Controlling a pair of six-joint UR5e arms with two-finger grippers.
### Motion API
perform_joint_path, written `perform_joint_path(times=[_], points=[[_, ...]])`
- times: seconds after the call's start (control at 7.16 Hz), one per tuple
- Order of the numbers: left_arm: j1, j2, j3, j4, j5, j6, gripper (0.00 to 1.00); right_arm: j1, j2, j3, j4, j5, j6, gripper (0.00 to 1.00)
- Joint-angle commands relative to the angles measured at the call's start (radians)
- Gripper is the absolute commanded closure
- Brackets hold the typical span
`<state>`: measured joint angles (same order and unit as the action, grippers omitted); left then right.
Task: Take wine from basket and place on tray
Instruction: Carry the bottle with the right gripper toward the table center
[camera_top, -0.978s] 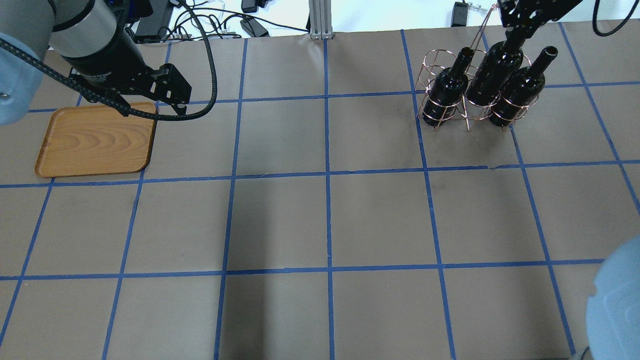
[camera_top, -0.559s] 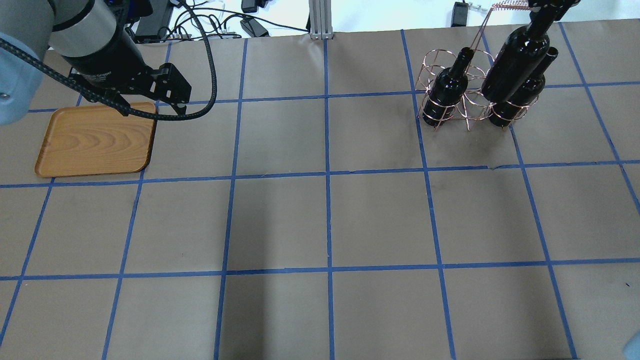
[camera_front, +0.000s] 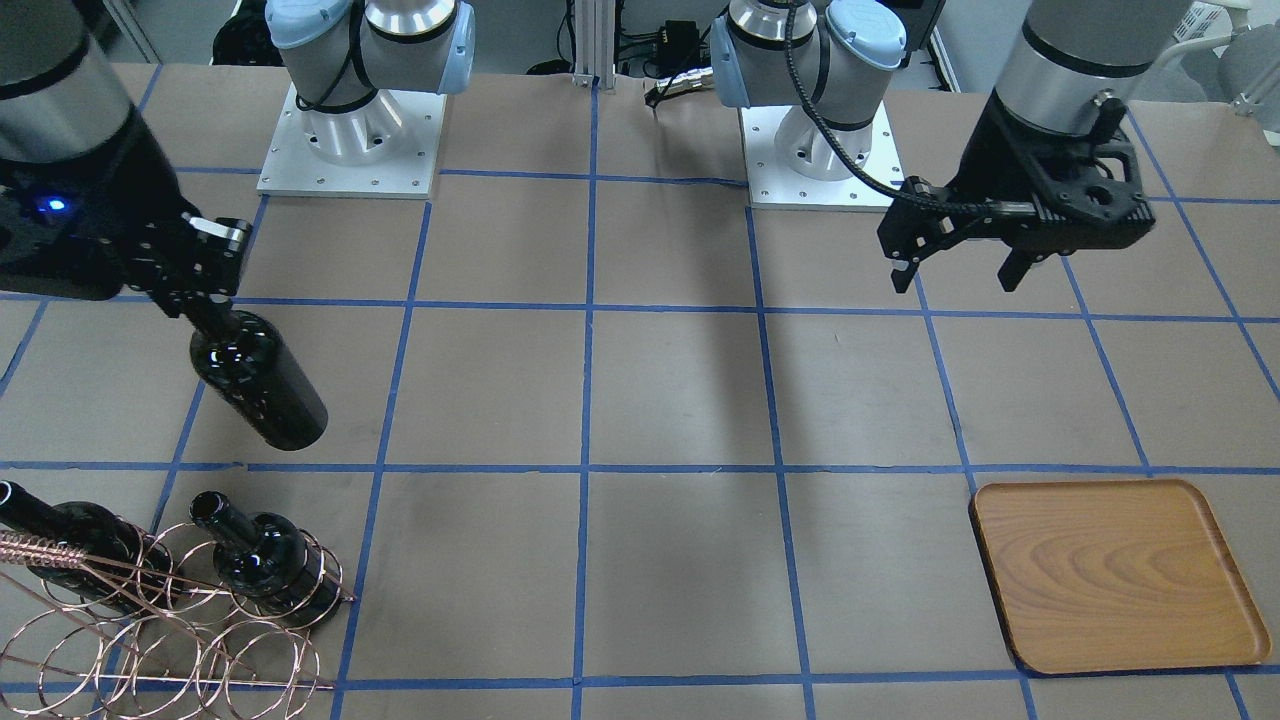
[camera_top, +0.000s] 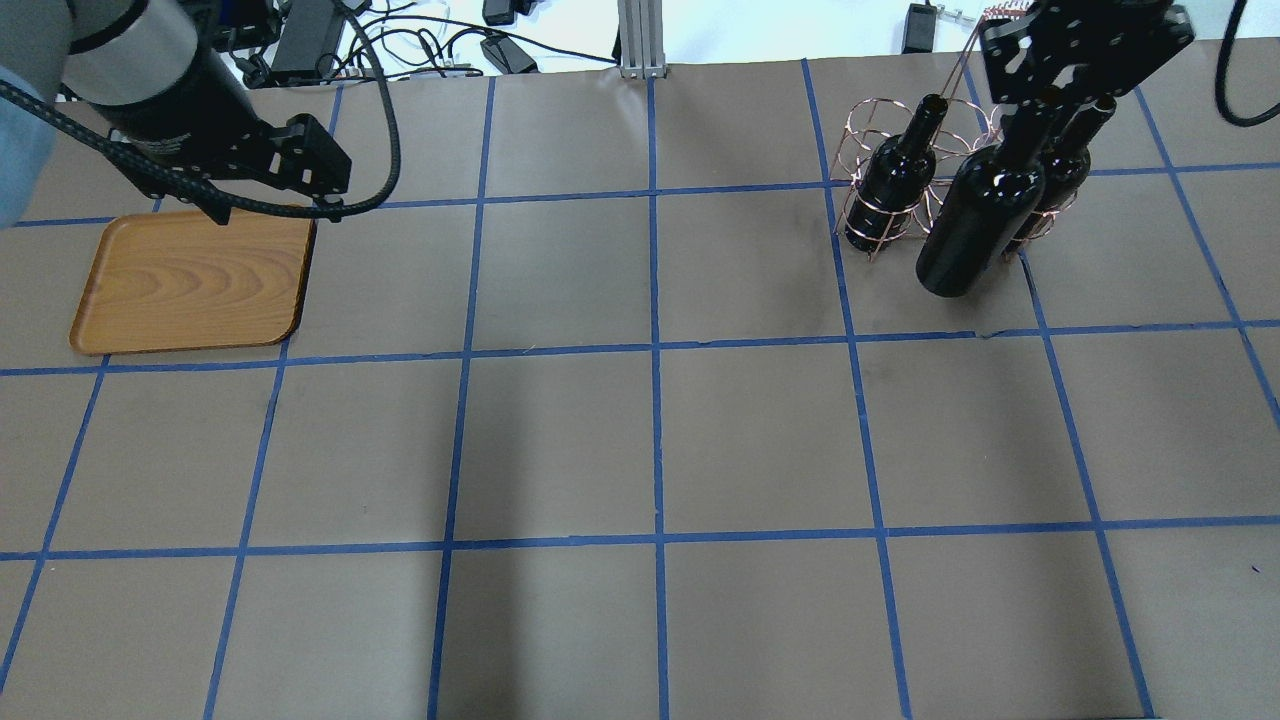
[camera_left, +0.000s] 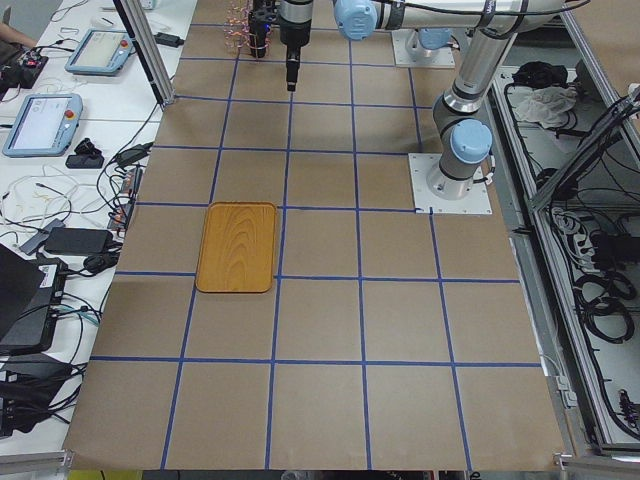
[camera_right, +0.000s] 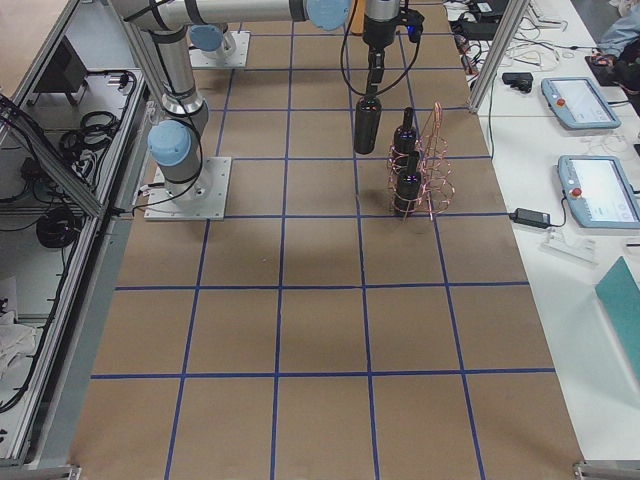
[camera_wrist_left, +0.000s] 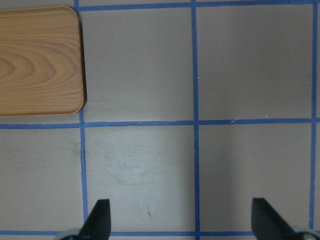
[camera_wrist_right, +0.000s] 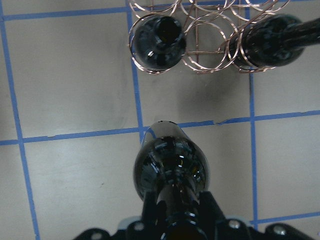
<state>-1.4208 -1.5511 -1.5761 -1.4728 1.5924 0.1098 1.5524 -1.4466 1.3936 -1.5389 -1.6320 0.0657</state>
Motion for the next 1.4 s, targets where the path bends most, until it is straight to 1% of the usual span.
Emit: perform_joint_path(times=[0.0,0.14,0.42,0.56,0.7,0.84,0.98,1.26], points=[[0.1,-0.001,0.001,0.006,-0.009,0.07,0.0,0.118,0.009,0.05,-0.038,0.009,0.19,0.89],[0.133,0.0,0.001,0.006,-0.009,0.073,0.0,0.192,0.008,0.07,-0.041,0.009,0.286,0.91],[0.196,-0.007,0.002,0.005,-0.008,0.239,0.0,0.354,0.011,0.078,-0.061,0.009,0.522,0.91],[0.227,-0.012,0.001,0.005,-0.009,0.252,0.0,0.401,0.017,0.085,-0.061,0.011,0.587,0.91],[0.24,-0.017,0.001,0.005,-0.009,0.257,0.0,0.449,0.015,0.128,-0.094,0.011,0.652,0.91],[0.241,-0.021,0.001,0.008,-0.006,0.257,0.0,0.512,0.018,0.184,-0.183,0.006,0.73,0.93],[0.246,-0.021,0.001,0.008,0.0,0.263,0.0,0.532,0.018,0.206,-0.235,0.011,0.773,0.93],[0.255,-0.024,0.001,0.011,0.003,0.265,0.0,0.537,0.032,0.209,-0.26,0.011,0.806,0.93]])
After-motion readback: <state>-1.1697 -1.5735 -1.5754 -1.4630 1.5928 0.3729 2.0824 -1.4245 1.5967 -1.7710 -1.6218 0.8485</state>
